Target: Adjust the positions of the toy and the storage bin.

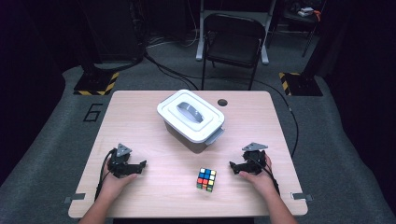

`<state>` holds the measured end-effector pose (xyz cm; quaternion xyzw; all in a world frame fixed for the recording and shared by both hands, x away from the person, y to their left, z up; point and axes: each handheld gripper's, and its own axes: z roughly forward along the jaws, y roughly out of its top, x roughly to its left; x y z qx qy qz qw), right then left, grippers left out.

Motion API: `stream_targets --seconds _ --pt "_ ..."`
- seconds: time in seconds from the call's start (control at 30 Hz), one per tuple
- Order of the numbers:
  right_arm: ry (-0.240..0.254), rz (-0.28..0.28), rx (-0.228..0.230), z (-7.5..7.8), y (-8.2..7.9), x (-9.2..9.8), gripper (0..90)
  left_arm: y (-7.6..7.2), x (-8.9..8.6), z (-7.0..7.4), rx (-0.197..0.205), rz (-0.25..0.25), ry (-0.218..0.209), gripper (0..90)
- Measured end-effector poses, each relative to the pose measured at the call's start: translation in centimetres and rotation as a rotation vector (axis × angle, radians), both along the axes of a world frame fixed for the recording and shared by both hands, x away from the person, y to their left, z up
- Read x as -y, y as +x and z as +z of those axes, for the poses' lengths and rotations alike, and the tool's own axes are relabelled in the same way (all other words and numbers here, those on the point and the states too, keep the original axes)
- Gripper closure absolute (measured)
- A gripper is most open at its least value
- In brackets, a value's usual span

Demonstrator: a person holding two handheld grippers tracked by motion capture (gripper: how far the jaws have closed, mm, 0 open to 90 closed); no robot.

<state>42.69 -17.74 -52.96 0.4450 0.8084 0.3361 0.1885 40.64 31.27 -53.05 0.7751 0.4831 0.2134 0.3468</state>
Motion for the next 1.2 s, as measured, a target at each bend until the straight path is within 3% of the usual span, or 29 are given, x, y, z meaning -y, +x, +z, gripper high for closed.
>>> stream_targets --seconds 0.87,1.07,1.2 --pt "0.005 -0.003 0.002 0.02 -0.04 0.04 0.8 -0.2 0.13 0.03 -0.003 0.006 -0.001 13.6" --pt "0.021 -0.027 0.003 0.1 -0.23 0.12 5.9 -0.21 0.14 0.03 -0.002 0.004 -0.002 13.9" --pt "0.02 -0.037 0.007 0.34 -0.39 0.33 14.8 -0.21 0.14 0.03 -0.002 0.004 -0.002 13.9"
